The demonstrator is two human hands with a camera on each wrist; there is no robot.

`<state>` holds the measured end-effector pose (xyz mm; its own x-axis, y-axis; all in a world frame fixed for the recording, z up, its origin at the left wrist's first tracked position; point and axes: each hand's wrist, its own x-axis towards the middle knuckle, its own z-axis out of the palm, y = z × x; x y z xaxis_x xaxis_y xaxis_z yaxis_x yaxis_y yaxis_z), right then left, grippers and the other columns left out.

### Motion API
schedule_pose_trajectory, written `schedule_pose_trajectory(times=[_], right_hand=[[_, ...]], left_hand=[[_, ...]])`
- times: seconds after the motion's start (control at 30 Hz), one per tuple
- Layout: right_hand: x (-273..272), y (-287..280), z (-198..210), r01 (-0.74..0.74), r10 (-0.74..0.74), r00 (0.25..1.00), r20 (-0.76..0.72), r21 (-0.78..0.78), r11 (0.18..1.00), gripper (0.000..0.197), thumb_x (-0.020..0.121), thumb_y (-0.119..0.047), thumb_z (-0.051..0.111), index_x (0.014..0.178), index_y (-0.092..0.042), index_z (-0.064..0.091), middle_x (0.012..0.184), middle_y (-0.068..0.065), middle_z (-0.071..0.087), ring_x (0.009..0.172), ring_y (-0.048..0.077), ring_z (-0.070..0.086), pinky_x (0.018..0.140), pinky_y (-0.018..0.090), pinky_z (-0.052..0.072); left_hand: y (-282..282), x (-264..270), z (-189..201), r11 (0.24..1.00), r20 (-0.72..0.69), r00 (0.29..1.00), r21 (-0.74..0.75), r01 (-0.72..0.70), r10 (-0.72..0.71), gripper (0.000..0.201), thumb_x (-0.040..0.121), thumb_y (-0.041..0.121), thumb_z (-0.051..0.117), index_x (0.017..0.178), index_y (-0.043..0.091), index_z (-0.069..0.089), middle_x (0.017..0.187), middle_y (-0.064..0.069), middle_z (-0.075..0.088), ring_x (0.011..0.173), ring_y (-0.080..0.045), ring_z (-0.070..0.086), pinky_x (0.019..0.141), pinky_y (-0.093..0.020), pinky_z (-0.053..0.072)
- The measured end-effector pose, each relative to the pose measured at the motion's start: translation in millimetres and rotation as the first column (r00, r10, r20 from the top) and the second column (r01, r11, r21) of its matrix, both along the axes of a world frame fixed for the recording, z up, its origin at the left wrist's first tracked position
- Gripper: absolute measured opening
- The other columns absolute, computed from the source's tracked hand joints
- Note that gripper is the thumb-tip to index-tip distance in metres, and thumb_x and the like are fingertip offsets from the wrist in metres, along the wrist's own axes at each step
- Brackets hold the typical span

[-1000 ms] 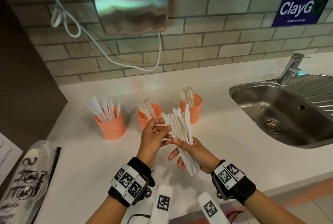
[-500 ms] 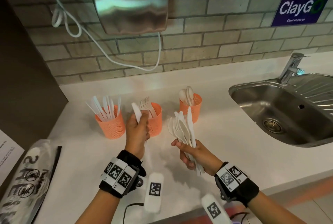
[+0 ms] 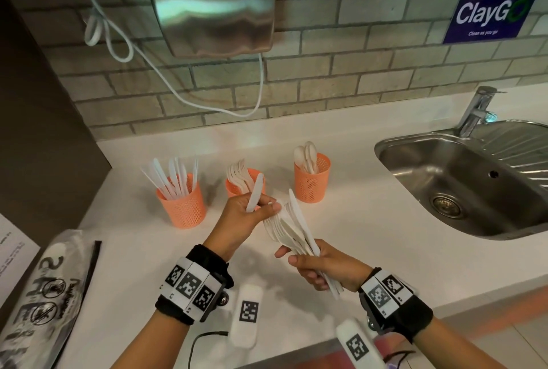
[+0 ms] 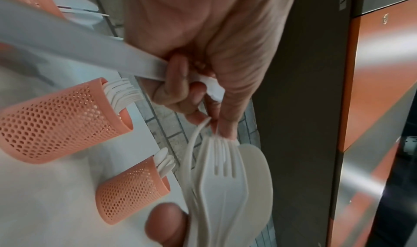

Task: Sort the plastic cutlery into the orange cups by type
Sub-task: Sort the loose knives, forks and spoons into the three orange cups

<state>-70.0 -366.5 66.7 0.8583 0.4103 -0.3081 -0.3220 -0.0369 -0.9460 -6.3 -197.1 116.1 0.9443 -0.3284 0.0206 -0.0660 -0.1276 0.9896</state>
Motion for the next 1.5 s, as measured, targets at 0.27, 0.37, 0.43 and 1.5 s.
schedule_pose_trajectory(times=[0.27,0.37,0.43,1.5], right_hand=[[0.8,0.0,0.3,0.017,-0.017,1.000,0.010,0.020,1.000,0.022,0.082,-0.028,0.057,0.103,-0.027,0.064,0.045,-0.012,0.031,0.037,0.003,0.025,0.036,0.012,0.025],[-0.6,2.9,-2.0,0.016,-0.016,1.000,-0.003,0.036,0.999,0.021,0.082,-0.029,0.056,0.102,-0.027,0.064,0.046,-0.011,0.030,0.037,0.003,0.025,0.036,0.013,0.025],[-2.2,4.2,-2.9,0.018,-0.017,1.000,-0.017,0.052,0.998,0.021,0.082,-0.029,0.056,0.101,-0.026,0.065,0.046,-0.011,0.030,0.037,0.003,0.026,0.037,0.013,0.025],[0.2,9.7,-3.0,0.133,-0.113,0.983,0.141,-0.144,0.981,0.016,0.092,-0.021,0.055,0.078,-0.018,0.047,0.048,-0.011,0.037,0.036,0.004,0.036,0.038,0.016,0.031]], left_hand=[[-1.6,-1.0,-9.0,0.976,-0.123,0.989,-0.187,-0.109,0.087,0.014,0.091,0.022,0.054,0.080,0.016,0.060,0.045,0.012,0.032,0.039,-0.002,0.024,0.037,-0.013,0.020],[-2.7,-5.0,-6.8,0.984,-0.126,0.991,-0.165,-0.066,0.046,0.020,0.092,0.023,0.052,0.084,0.013,0.067,0.040,0.011,0.033,0.037,-0.003,0.023,0.037,-0.013,0.019],[-2.4,-5.1,-3.1,0.989,-0.104,0.994,-0.132,-0.058,0.044,0.020,0.093,0.020,0.051,0.085,0.012,0.068,0.037,0.011,0.038,0.036,-0.003,0.025,0.038,-0.013,0.019],[15.8,38.1,13.2,0.775,-0.160,0.914,-0.489,-0.401,0.372,0.041,0.101,0.035,0.030,0.073,0.015,0.053,0.050,0.000,0.064,0.053,-0.014,0.062,0.070,-0.033,0.050]])
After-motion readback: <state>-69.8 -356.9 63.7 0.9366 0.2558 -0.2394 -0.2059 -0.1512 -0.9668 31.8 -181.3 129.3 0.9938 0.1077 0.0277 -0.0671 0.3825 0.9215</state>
